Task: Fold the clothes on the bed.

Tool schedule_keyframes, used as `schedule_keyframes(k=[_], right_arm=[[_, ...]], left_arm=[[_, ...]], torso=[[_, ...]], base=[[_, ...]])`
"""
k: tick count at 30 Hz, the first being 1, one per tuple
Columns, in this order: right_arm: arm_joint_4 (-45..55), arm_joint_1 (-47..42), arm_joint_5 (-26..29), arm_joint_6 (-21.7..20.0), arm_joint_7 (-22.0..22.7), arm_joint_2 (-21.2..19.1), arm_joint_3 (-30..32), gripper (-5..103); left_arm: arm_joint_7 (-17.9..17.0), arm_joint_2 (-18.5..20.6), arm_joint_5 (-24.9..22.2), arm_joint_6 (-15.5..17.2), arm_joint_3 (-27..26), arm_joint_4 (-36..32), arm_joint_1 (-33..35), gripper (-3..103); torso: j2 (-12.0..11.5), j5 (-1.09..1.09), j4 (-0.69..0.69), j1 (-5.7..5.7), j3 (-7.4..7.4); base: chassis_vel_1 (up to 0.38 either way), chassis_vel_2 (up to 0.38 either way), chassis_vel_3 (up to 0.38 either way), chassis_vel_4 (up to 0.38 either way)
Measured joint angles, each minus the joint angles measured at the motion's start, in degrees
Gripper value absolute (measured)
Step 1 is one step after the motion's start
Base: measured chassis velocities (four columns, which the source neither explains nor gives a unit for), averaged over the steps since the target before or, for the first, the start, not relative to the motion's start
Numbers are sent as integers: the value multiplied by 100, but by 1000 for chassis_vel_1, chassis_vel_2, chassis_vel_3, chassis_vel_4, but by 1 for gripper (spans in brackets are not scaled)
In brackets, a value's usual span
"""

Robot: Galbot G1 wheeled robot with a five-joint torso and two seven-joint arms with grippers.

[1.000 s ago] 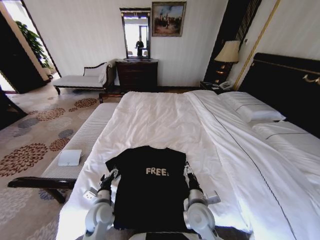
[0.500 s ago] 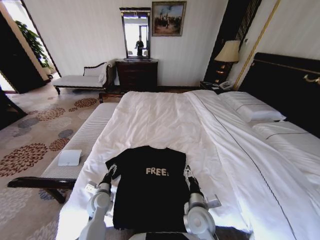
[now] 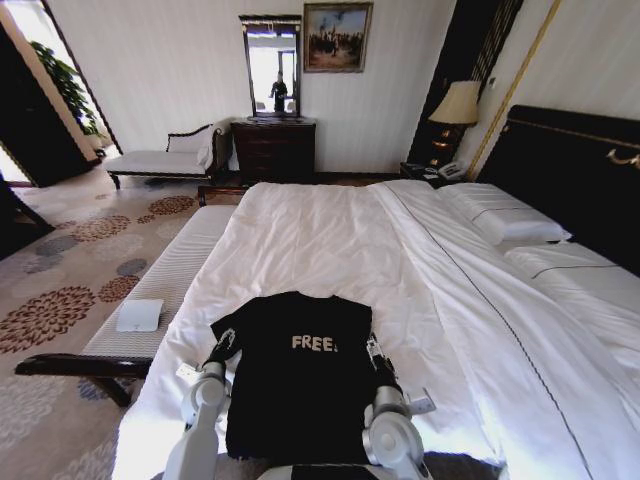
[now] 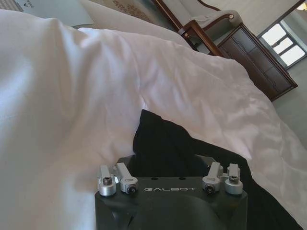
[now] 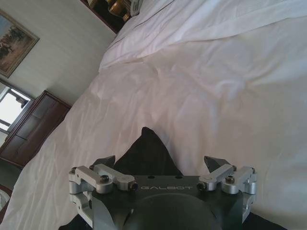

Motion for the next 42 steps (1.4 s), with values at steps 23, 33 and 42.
schedule_keyframes(k=[23,33,42], right_arm=[[-97,-73,-215,-9,66,98,-3,100],[-134,-101,-302,-5,66,120,-21,100],[-244,-42,-306,-3,68,69,-17,100]], left_arm=[[74,63,-27,-78,-19,-59,113,0],[997,132,714,-489,412,-646,445,0],[1666,97,1537,-835,1030,-447,485,0]], torso=[[0,0,0,-1,0],[0,1,0,-1,0],[0,1,0,-1,0]], base=[[0,0,0,0],[0,0,0,0],[0,0,0,0]])
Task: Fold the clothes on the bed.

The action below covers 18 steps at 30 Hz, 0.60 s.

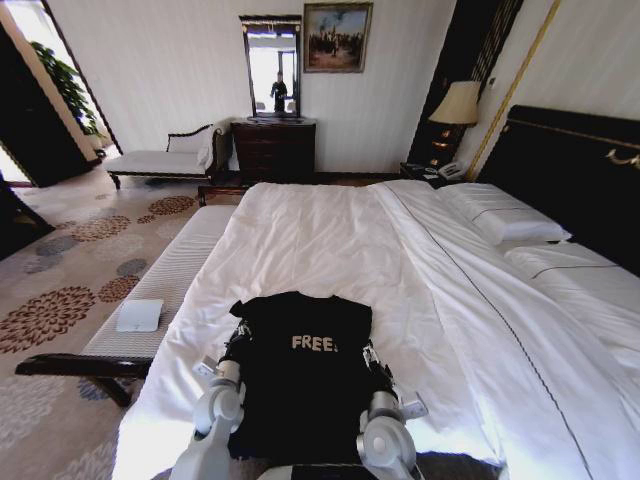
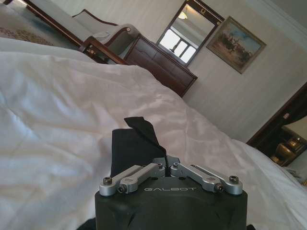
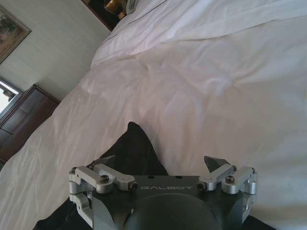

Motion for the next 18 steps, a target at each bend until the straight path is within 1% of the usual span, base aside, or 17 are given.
schedule_keyframes(k=[9,18], right_arm=[[-228,225,74,-13,23,-108,-19,100],[-377,348,78,-21,32,-76,-41,100]], left_arm=[[41,-157,-70,-48,242,312,-140,0],[127,-214,-145,-101,510,536,-214,0]], torso=[[0,0,0,0,0],[0,0,0,0,0]], base=[[0,0,0,0],[0,0,0,0]])
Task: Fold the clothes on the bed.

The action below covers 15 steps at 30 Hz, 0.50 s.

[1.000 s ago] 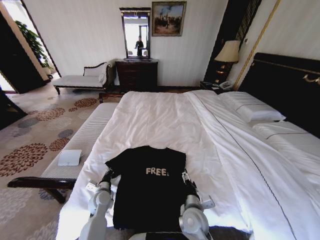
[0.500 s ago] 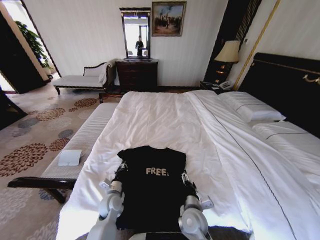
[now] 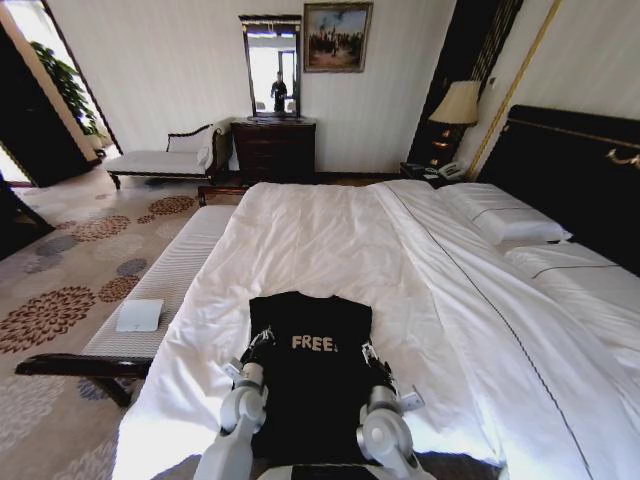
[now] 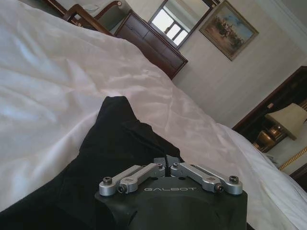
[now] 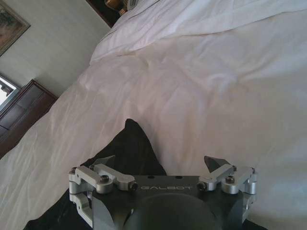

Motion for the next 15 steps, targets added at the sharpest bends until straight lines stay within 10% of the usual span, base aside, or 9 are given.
schedule_keyframes(k=[15], right_arm=[[-155,71,-110,-17,2,108,-46,100]], left_arm=[[104,74,-260,-1,61,107,-9,2]], torso=[[0,-1,0,0,0]], base=[[0,0,0,0]])
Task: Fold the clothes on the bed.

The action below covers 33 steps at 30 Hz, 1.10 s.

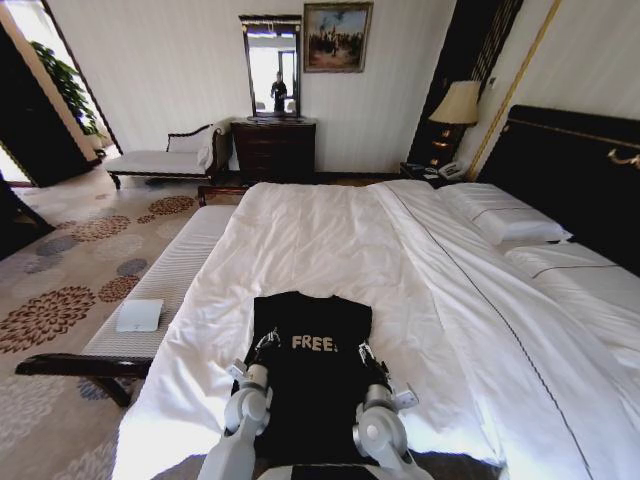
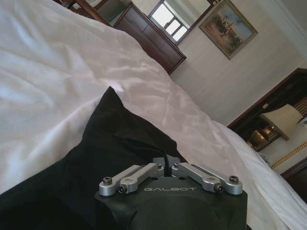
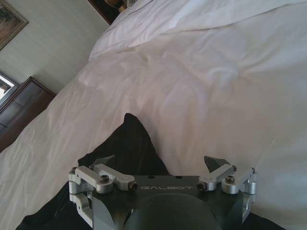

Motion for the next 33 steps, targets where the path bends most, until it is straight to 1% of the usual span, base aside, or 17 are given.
schedule_keyframes(k=[2,3,4,5,7,8,10,11,14,16,19,20,21,23,26,27,33], right_arm=[[-7,0,-4,-1,1,7,0,100],[-12,-3,-5,-1,1,9,0,100],[-16,-5,-5,-1,1,10,2,100],[-16,-5,-5,-1,1,10,2,100],[-30,-9,-5,-1,1,14,8,100],[-36,-12,-7,-1,1,16,9,100],[-39,-24,-14,-1,-1,19,11,100],[-39,-24,-14,-1,-1,19,11,100],[-49,-29,-18,2,-4,16,17,100],[-58,-30,-19,3,-4,13,21,100],[-75,-30,-21,6,-4,3,28,100],[-78,-28,-21,6,-4,0,29,100],[-84,-21,-21,6,-4,-8,32,100],[-89,-11,-15,6,-4,-15,36,100],[-109,21,8,7,-2,-37,44,100],[-121,32,20,7,-1,-46,47,100],[-173,65,45,9,0,-60,42,100]], left_arm=[[-21,16,54,60,22,-50,16,13],[-37,27,95,105,32,-83,24,13],[-49,34,128,135,40,-108,31,18],[-49,34,128,135,40,-108,31,18],[-67,65,236,204,68,-201,61,28],[-68,81,275,223,81,-243,75,28],[-49,117,303,241,106,-344,93,40],[-49,117,303,241,106,-344,93,40],[130,156,-4,261,119,-542,94,55],[193,162,-106,286,120,-595,90,55],[302,175,-176,340,143,-590,63,72],[311,178,-170,360,161,-560,64,72],[308,178,-86,406,193,-463,68,83],[275,172,34,446,200,-359,65,83],[188,164,427,477,191,-35,42,97],[180,168,477,478,182,13,41,99],[181,175,434,486,175,-47,38,100]], torso=[[0,0,0,0,0],[0,0,0,0,0],[0,0,0,0,0],[0,0,0,0,0],[0,0,0,0,0],[0,0,0,0,0],[0,0,0,0,0],[0,0,0,0,0],[0,1,0,0,0],[1,1,0,0,0],[0,1,0,0,0],[0,1,0,0,0],[0,0,-1,0,0],[0,1,0,0,0],[0,0,0,0,0],[0,0,0,0,0],[0,0,0,0,0]], base=[[0,0,0,0],[0,0,0,0],[0,0,0,0],[0,0,0,0],[0,0,0,0],[0,0,0,0],[0,0,0,0],[0,0,0,0],[0,0,0,0],[0,0,0,0],[0,0,0,0],[0,0,0,0],[0,0,0,0],[0,0,0,0],[0,0,0,0],[0,0,0,0],[0,0,0,0]])
